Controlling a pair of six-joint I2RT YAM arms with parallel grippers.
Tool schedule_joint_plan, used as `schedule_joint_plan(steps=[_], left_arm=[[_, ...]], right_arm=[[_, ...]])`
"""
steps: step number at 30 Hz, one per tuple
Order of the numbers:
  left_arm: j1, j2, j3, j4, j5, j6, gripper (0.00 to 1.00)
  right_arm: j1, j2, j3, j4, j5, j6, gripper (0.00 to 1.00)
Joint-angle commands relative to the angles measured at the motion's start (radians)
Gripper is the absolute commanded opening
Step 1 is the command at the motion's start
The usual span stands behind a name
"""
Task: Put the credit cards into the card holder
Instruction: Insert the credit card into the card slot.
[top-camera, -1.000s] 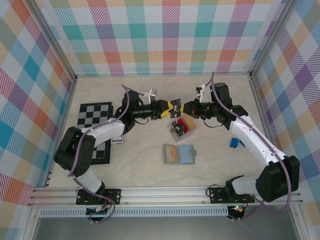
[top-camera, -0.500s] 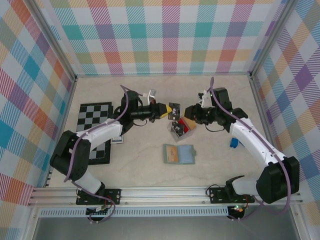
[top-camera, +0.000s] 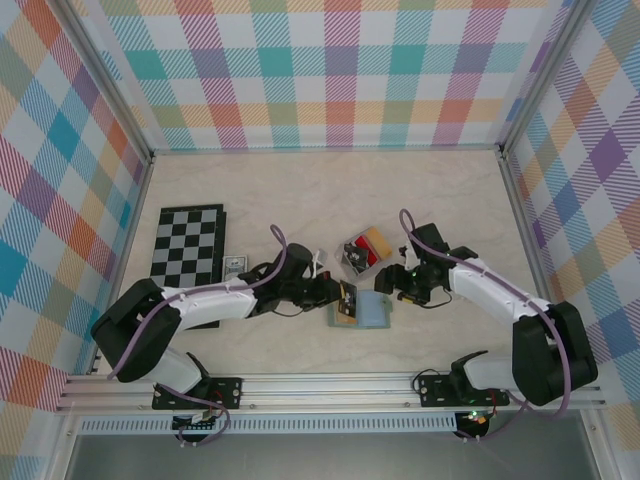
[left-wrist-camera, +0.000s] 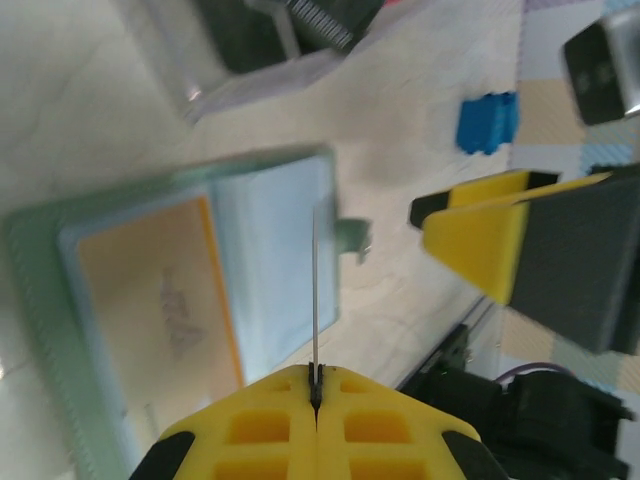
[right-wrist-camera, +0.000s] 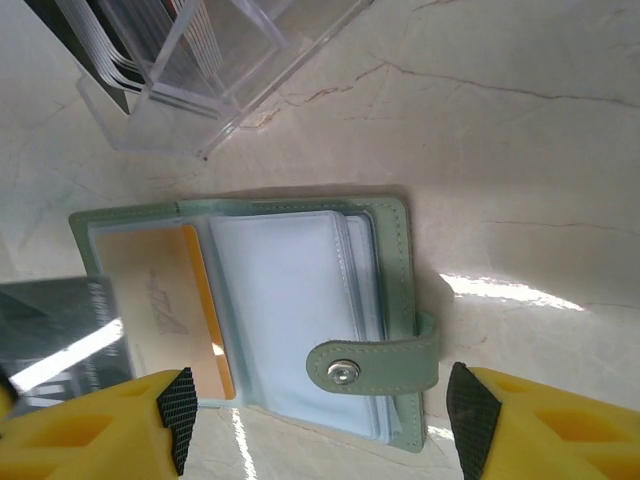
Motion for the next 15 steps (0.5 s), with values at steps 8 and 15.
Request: schedule_joint_plan(steps=[8, 15], left_arm=[[-0.067, 0.098, -0.072, 0.241, -0.122, -0.08, 0.0], [-0.072, 0.159, -0.071, 0.294, -0.115, -0.107, 0.0]], right_arm=[[0.033, 0.122, 0.01, 0.069, 0.011, -0.044, 0.69], [0.04, 0.171, -0.007, 0.101, 0.02, -0.041, 0.64]])
